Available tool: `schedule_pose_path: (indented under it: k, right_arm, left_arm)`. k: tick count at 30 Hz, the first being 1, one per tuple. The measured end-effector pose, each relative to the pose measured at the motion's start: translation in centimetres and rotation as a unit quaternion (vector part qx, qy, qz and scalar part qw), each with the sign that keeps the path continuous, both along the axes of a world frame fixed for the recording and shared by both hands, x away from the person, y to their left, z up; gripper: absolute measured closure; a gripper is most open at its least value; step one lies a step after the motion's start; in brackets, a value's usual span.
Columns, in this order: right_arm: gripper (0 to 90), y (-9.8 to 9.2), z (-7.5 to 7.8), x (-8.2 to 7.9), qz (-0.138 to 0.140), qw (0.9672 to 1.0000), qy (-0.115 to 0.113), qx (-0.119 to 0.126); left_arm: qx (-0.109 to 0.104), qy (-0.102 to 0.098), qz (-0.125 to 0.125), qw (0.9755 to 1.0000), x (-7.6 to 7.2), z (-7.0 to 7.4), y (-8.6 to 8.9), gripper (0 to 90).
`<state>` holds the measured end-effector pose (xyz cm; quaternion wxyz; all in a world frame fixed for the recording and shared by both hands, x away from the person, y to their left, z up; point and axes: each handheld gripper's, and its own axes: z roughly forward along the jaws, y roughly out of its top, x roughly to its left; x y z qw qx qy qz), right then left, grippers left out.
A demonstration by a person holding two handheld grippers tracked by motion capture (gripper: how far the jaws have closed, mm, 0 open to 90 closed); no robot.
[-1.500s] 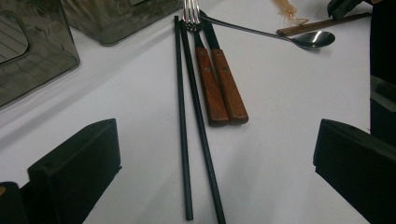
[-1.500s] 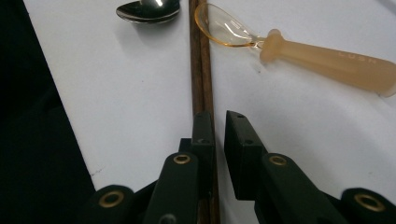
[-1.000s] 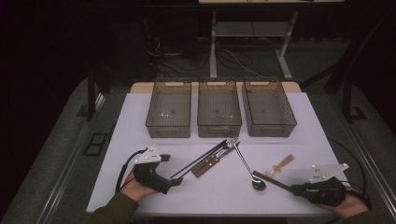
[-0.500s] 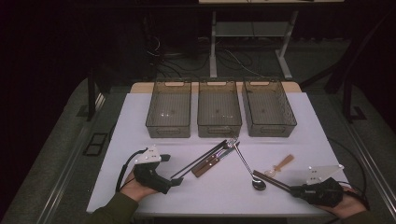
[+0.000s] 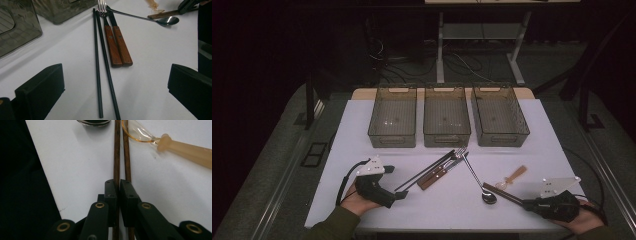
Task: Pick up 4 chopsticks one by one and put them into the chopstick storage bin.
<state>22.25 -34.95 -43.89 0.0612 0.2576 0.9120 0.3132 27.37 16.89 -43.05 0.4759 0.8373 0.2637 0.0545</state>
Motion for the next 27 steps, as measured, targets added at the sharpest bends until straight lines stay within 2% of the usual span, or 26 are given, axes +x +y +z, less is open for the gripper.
schedule_pose_path:
  k: [6, 19, 24, 27]
  right_arm:
    - [84.3, -0.2, 0.5, -0.1, -0.001, 0.9998, -0.006, 0.02]
    - [84.3, -0.7, 1.7, -0.1, -0.007, 0.999, -0.014, 0.042]
    - [84.3, -0.8, 2.1, 0.1, -0.008, 0.9985, -0.017, 0.052]
    - [84.3, -0.8, 2.4, 0.2, -0.014, 0.9977, -0.02, 0.063]
  left_arm:
    - [0.001, -0.002, -0.002, 1.0, -0.1, 0.0, 0.0, 0.0]
    - [0.008, -0.011, -0.015, 0.9998, -0.4, -0.3, 0.0, 0.0]
    - [0.011, -0.008, -0.014, 0.9998, -0.7, -0.5, 0.1, 0.0]
    - [0.002, -0.003, -0.009, 1.0, -0.6, -0.6, 0.1, 0.0]
